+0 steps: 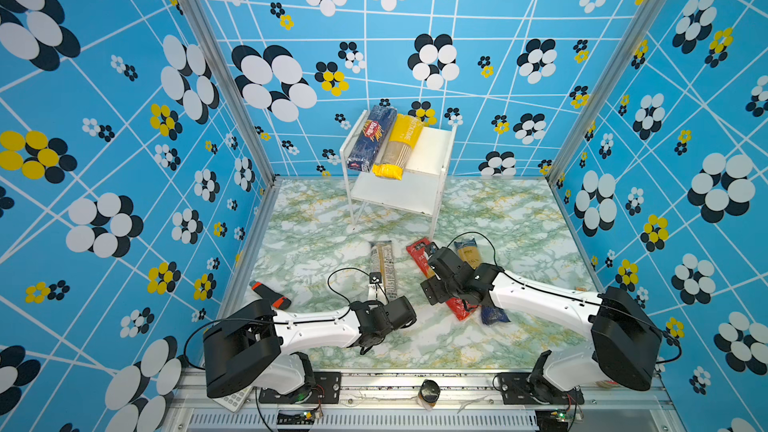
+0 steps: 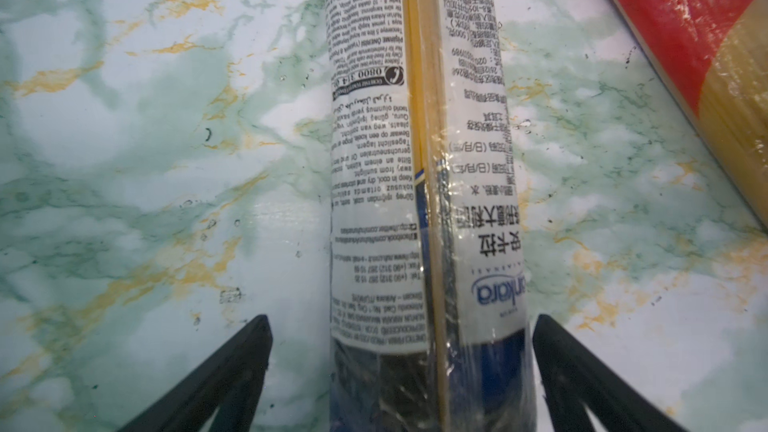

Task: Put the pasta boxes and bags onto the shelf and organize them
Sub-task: 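Lift the clear bag off the table with the left gripper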

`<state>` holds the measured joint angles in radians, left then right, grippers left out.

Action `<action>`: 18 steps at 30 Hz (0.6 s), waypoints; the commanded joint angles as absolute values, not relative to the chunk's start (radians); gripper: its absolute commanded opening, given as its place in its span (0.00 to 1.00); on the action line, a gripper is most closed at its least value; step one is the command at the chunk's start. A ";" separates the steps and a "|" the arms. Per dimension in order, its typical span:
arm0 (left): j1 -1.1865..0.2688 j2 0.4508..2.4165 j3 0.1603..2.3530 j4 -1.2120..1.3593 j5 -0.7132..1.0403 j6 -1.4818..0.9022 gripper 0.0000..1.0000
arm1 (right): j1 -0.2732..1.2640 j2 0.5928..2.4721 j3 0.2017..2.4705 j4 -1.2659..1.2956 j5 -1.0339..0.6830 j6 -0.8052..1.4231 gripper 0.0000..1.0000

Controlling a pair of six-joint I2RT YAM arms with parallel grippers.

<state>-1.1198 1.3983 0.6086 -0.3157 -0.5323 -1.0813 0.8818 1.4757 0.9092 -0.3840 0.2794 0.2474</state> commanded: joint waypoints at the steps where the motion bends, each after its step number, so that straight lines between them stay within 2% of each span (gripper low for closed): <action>1: -1.126 1.417 0.600 -0.310 -0.557 -1.098 0.99 | 0.876 1.462 0.899 -0.379 0.282 0.259 0.95; 18: -1.128 1.554 0.665 -0.304 -0.520 -1.091 0.99 | 0.873 1.459 0.886 -0.368 0.289 0.265 0.95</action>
<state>-1.1210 1.5288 0.6525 -0.2852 -0.5392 -1.0813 0.8810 1.4757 0.9062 -0.3759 0.2794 0.2508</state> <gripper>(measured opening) 0.991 0.952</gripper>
